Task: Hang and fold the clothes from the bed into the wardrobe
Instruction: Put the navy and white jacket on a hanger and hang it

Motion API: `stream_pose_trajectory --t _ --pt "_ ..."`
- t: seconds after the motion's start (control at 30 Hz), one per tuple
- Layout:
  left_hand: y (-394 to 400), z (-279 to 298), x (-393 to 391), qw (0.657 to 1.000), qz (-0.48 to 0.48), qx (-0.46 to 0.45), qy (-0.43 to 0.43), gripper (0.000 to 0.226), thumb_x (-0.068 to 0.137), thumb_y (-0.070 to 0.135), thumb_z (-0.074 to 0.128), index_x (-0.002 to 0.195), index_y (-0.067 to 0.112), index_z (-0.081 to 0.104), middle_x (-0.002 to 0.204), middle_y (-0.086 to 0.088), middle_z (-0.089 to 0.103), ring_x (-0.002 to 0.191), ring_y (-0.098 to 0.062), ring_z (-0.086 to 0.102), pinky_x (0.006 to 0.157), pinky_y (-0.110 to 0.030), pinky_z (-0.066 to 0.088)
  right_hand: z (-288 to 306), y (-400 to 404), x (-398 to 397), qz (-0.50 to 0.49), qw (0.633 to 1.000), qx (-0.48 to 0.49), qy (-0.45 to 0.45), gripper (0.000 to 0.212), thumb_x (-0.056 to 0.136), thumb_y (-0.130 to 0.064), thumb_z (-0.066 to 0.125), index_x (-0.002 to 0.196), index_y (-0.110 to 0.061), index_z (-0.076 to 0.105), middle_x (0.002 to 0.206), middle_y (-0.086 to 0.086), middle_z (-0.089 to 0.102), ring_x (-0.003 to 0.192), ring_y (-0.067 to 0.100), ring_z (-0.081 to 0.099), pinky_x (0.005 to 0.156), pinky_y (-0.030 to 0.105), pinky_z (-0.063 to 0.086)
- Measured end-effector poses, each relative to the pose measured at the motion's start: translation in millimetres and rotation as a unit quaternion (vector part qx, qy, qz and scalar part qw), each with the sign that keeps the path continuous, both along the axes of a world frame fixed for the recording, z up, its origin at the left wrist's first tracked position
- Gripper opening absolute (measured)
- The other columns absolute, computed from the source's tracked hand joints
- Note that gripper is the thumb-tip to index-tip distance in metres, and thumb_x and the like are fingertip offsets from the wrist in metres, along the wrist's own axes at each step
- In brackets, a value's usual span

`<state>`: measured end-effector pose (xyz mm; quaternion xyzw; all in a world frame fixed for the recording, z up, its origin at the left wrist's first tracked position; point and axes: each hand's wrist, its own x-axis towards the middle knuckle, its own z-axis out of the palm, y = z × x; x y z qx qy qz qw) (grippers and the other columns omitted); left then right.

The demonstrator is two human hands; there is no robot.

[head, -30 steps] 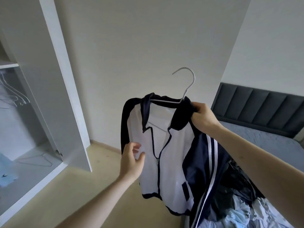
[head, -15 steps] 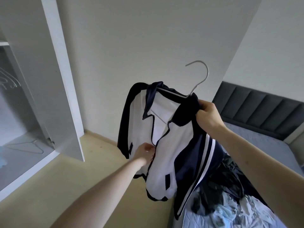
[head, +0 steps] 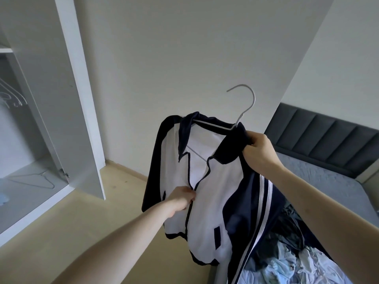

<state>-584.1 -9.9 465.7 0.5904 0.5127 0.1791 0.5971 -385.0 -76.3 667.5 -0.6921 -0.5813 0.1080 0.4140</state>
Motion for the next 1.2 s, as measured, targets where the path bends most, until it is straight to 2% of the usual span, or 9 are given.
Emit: stream_pose_trajectory --t 0.3,0.5,0.6,0.77,0.87,0.97,1.03,1.1,1.2 --pt "-4 33 -27 0.993 0.098 0.065 -0.025 0.019 0.084 0.024 0.055 0.079 0.008 0.065 0.069 -0.001 0.056 0.062 -0.019 0.05 0.063 -0.031 0.04 -37 4 -15 -0.017 0.998 -0.057 0.005 0.019 0.087 -0.004 0.047 0.073 -0.005 0.06 0.054 -0.007 0.046 0.048 0.008 0.033 0.043 0.017 0.027" --pt "0 32 -43 0.991 0.12 0.053 0.0 0.019 0.092 0.017 0.055 0.079 0.009 0.067 0.078 -0.008 0.062 0.071 -0.021 0.055 0.066 -0.028 0.043 -41 8 -23 -0.012 0.998 -0.059 0.021 0.019 0.078 0.001 0.044 0.073 -0.006 0.061 0.051 -0.01 0.045 0.047 0.007 0.034 0.043 0.016 0.028" --pt "9 42 -38 0.992 0.1 0.074 -0.017 0.026 0.1 0.011 0.049 0.097 0.006 0.074 0.098 -0.008 0.068 0.09 -0.021 0.061 0.072 -0.024 0.04 -39 14 -26 -0.013 0.998 -0.058 0.019 0.018 0.079 0.0 0.044 0.076 -0.004 0.061 0.054 -0.008 0.045 0.047 0.008 0.032 0.043 0.018 0.027" --pt "15 45 -44 0.992 0.108 0.04 0.06 0.017 0.097 0.008 0.05 0.08 0.006 0.055 0.081 -0.009 0.054 0.078 -0.023 0.048 0.069 -0.031 0.035 -39 12 -37 -0.008 0.998 -0.06 0.035 0.019 0.083 -0.001 0.045 0.077 -0.003 0.063 0.057 -0.004 0.049 0.054 0.013 0.04 0.05 0.025 0.034" --pt "17 51 -44 0.991 0.118 0.056 0.029 0.023 0.098 0.013 0.051 0.078 0.004 0.061 0.084 -0.009 0.061 0.076 -0.024 0.053 0.068 -0.033 0.039 -35 11 -36 -0.001 0.998 -0.048 0.045 0.025 0.08 0.0 0.044 0.074 -0.01 0.065 0.054 -0.01 0.051 0.051 0.009 0.041 0.046 0.019 0.033" --pt "25 62 -43 0.987 0.139 0.074 -0.032 0.029 0.103 0.008 0.044 0.105 0.0 0.072 0.109 -0.013 0.069 0.099 -0.032 0.065 0.08 -0.032 0.044 -33 10 -36 -0.003 0.998 -0.047 0.039 0.024 0.082 -0.001 0.045 0.076 -0.009 0.066 0.055 -0.008 0.052 0.051 0.01 0.043 0.046 0.019 0.034" --pt "27 67 -43 0.987 0.141 0.063 -0.043 0.026 0.102 0.008 0.045 0.099 0.003 0.07 0.097 -0.016 0.066 0.09 -0.031 0.061 0.073 -0.031 0.04 -30 11 -34 -0.009 0.998 -0.044 0.036 0.023 0.086 -0.003 0.046 0.076 -0.009 0.066 0.054 -0.009 0.051 0.051 0.011 0.042 0.045 0.019 0.034" --pt "26 57 -53 0.987 0.149 0.056 0.037 0.014 0.095 0.011 0.051 0.087 0.006 0.062 0.08 -0.011 0.059 0.072 -0.026 0.052 0.065 -0.03 0.037 -29 10 -32 -0.017 0.998 -0.042 0.031 0.021 0.087 -0.004 0.046 0.078 -0.006 0.065 0.057 -0.006 0.052 0.053 0.013 0.043 0.048 0.021 0.034" --pt "20 50 -62 0.986 0.124 0.042 0.099 0.014 0.09 0.013 0.059 0.086 0.006 0.07 0.091 -0.009 0.068 0.08 -0.023 0.058 0.072 -0.03 0.044 -34 9 -33 -0.016 0.998 -0.054 0.029 0.015 0.084 -0.003 0.045 0.075 -0.002 0.057 0.056 -0.003 0.045 0.052 0.014 0.036 0.047 0.023 0.029"
